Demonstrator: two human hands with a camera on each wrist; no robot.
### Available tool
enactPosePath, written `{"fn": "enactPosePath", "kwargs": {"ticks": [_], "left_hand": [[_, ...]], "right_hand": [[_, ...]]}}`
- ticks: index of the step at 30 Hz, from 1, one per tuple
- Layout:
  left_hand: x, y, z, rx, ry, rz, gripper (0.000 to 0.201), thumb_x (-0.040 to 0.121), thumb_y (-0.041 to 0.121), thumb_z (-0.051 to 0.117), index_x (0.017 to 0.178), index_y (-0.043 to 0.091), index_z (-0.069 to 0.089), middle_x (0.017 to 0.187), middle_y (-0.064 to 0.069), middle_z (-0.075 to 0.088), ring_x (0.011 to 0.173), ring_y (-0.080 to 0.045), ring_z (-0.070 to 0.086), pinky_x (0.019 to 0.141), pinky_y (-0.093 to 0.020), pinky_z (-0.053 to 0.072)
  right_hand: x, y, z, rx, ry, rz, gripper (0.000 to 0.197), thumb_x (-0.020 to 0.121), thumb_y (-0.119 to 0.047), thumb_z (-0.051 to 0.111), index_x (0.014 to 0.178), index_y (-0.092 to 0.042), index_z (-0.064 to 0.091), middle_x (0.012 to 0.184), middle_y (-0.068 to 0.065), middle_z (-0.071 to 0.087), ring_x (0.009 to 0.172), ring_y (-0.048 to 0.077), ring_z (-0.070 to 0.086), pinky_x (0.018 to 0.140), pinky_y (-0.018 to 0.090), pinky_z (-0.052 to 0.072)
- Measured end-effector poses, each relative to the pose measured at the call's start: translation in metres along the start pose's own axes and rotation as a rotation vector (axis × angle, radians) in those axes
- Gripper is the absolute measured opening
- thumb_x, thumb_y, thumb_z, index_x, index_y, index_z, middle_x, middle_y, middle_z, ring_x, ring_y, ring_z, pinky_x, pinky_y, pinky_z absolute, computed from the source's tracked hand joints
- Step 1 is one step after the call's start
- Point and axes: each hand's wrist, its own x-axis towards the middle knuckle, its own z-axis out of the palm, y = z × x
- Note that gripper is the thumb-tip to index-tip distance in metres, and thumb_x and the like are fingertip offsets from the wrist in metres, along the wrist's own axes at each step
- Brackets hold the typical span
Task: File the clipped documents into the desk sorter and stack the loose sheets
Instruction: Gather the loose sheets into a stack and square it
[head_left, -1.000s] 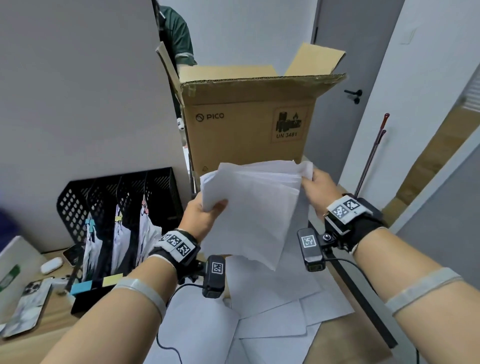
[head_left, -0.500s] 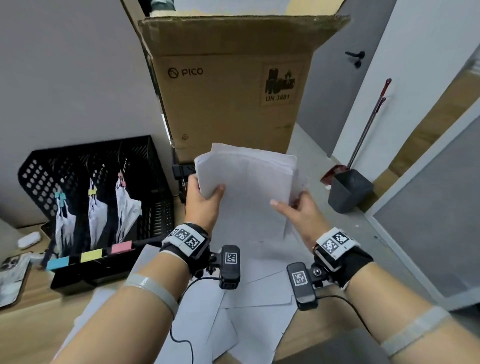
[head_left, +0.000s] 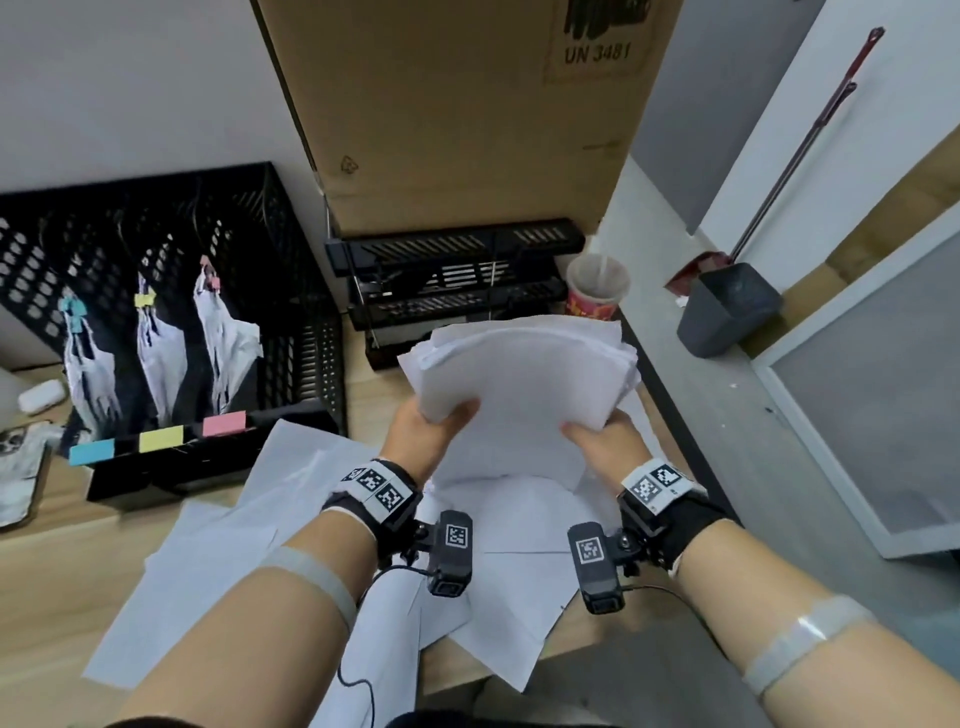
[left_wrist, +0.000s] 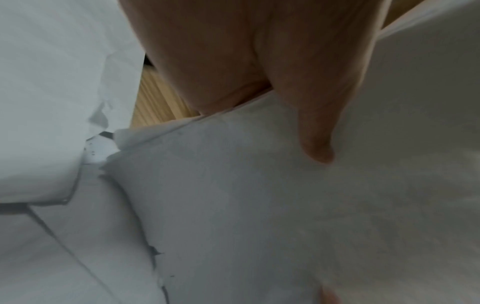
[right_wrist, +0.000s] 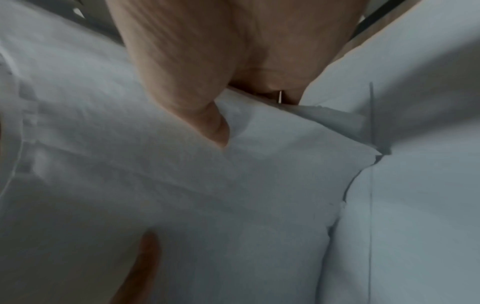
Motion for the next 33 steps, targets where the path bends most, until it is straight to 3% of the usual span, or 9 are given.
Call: {"fn": "enactPosePath", "kwargs": {"ticks": [6,9,12,15,17,21,24,29,33], "left_hand": [[0.011,0.031,-0.009,-0.071,-0.003,0.046,0.035,0.083,0.018,0.077,0.116,0.011,0.069,0.115,-0.007,0.074,0.110,-0.025,0.069,0.099,-0.043,0.053],[0.014,0.040,-0.031,0.124,-0.029,0.074,0.049,0.078,0.028,0.079,0.122,0.014,0.064,0.117,-0.003,0.073,0.111,-0.021,0.069,0.100,-0.042,0.053],[0.007,0.037,-0.061,0.360,-0.074,0.001,0.042,0.083,0.028,0.076,0.121,0.017,0.063,0.116,0.002,0.072,0.106,-0.015,0.069,0.097,-0.036,0.054],[-0.011,0.019,-0.097,0.505,-0.097,-0.112,0.022,0.090,0.027,0.070,0.108,0.017,0.062,0.089,0.009,0.068,0.080,-0.008,0.063,0.070,-0.017,0.051],[-0.021,-0.006,-0.126,0.568,-0.081,-0.247,0.021,0.090,0.031,0.069,0.101,0.014,0.062,0.080,0.004,0.062,0.070,-0.013,0.057,0.061,-0.022,0.046],[-0.047,-0.065,-0.188,0.800,-0.022,-0.435,0.012,0.088,0.025,0.069,0.096,0.019,0.063,0.098,-0.006,0.069,0.086,-0.025,0.065,0.068,-0.027,0.049],[-0.066,-0.100,-0.220,0.902,-0.050,-0.508,0.026,0.088,0.022,0.067,0.113,0.019,0.062,0.118,-0.012,0.062,0.086,-0.025,0.062,0.071,-0.028,0.047],[-0.073,-0.124,-0.241,1.011,-0.110,-0.427,0.044,0.083,0.027,0.066,0.125,0.019,0.057,0.125,-0.014,0.060,0.108,-0.032,0.062,0.093,-0.040,0.053],[-0.078,-0.124,-0.241,1.015,-0.233,-0.414,0.052,0.087,0.030,0.061,0.137,0.020,0.051,0.132,-0.011,0.057,0.114,-0.032,0.060,0.094,-0.037,0.051]], "right_hand": [[0.000,-0.028,0.000,-0.025,0.180,-0.282,0.012,0.094,-0.014,0.059,0.097,-0.005,0.067,0.081,0.007,0.064,0.069,0.020,0.059,0.047,0.009,0.038],[0.003,-0.038,0.012,0.028,0.153,-0.319,0.018,0.094,-0.011,0.058,0.108,-0.004,0.068,0.094,0.003,0.066,0.084,0.016,0.060,0.065,0.015,0.040],[0.005,-0.033,0.033,0.033,0.030,-0.236,0.024,0.094,-0.013,0.057,0.115,-0.007,0.067,0.102,0.002,0.067,0.094,0.016,0.060,0.082,0.021,0.043],[-0.001,-0.008,0.065,0.021,-0.078,-0.099,0.026,0.093,-0.018,0.058,0.117,-0.013,0.067,0.109,-0.001,0.068,0.102,0.021,0.064,0.096,0.032,0.049],[-0.008,0.011,0.087,0.047,-0.110,0.015,0.026,0.093,-0.020,0.059,0.117,-0.015,0.066,0.114,0.004,0.069,0.104,0.026,0.065,0.099,0.040,0.051],[-0.032,0.051,0.117,0.069,-0.103,0.229,0.029,0.092,-0.022,0.060,0.120,-0.013,0.065,0.112,0.005,0.068,0.099,0.027,0.065,0.092,0.034,0.052],[-0.055,0.084,0.140,0.099,-0.042,0.371,0.037,0.087,-0.025,0.064,0.120,-0.010,0.066,0.109,0.006,0.071,0.097,0.030,0.068,0.095,0.042,0.054],[-0.082,0.129,0.182,0.083,-0.074,0.515,0.056,0.071,-0.035,0.067,0.119,-0.005,0.064,0.110,0.016,0.072,0.097,0.039,0.069,0.093,0.052,0.055],[-0.122,0.110,0.213,0.060,-0.051,0.543,0.014,0.084,-0.019,0.061,0.095,-0.012,0.061,0.095,0.016,0.067,0.090,0.030,0.068,0.080,0.036,0.055]]}}
